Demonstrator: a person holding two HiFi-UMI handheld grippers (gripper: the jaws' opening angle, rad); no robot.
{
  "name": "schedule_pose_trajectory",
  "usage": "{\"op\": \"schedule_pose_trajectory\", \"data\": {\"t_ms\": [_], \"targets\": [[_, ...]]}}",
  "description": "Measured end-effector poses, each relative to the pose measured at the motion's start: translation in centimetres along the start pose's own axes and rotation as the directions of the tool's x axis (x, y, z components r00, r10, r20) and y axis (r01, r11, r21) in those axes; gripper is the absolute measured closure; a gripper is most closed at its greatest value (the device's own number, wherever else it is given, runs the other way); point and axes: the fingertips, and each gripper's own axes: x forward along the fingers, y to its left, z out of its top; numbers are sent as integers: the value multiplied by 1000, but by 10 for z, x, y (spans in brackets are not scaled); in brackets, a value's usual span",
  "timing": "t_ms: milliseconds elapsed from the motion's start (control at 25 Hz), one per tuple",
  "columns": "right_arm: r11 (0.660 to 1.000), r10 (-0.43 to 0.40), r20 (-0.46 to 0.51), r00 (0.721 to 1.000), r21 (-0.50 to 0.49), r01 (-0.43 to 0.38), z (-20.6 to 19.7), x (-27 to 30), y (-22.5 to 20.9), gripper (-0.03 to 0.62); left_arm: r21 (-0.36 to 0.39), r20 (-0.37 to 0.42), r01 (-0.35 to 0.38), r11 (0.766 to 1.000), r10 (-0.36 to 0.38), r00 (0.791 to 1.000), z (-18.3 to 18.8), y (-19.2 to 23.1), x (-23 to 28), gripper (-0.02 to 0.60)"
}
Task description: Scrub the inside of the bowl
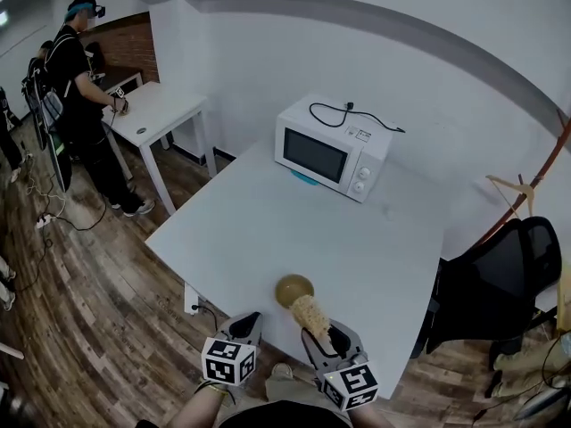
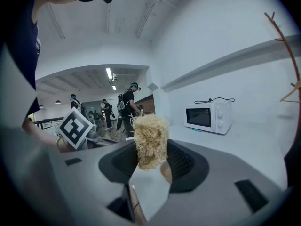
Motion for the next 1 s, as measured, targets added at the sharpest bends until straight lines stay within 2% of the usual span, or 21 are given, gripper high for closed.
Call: {"op": "schedule_pose_trajectory", "data": {"t_ms": [200, 360, 560, 600, 680, 720, 840, 1000], "targets": [[1000, 15, -24, 1000, -2, -15, -3, 24, -32, 414, 2, -59, 14, 1000, -14, 998, -6, 6, 46, 560], [999, 37, -64, 997, -4, -37, -13, 38, -47, 414, -51, -92, 29, 998, -34, 995, -13, 11, 74, 560], [997, 71, -107, 992, 7, -71, -28, 53, -61, 414, -119, -139, 5, 993, -22, 990, -26, 22, 101, 558], [997, 79, -114, 990, 9, -79, -30, 56, -62, 414, -145, -146, 5, 989, -27, 989, -28, 24, 105, 552], [996, 94, -127, 987, 11, -93, -34, 62, -64, 414, -199, -158, 16, 980, -48, 986, -32, 27, 115, 458], [995, 100, -133, 986, 10, -100, -35, 65, -65, 414, -220, -164, 16, 975, -53, 985, -34, 29, 120, 453], [993, 114, -150, 982, 11, -114, -42, 72, -67, 414, -280, -192, 2, 960, -58, 980, -43, 36, 134, 496], [992, 123, -174, 977, 27, -120, -52, 76, -71, 414, -374, -225, -18, 927, -72, 972, -56, 42, 146, 500]]}}
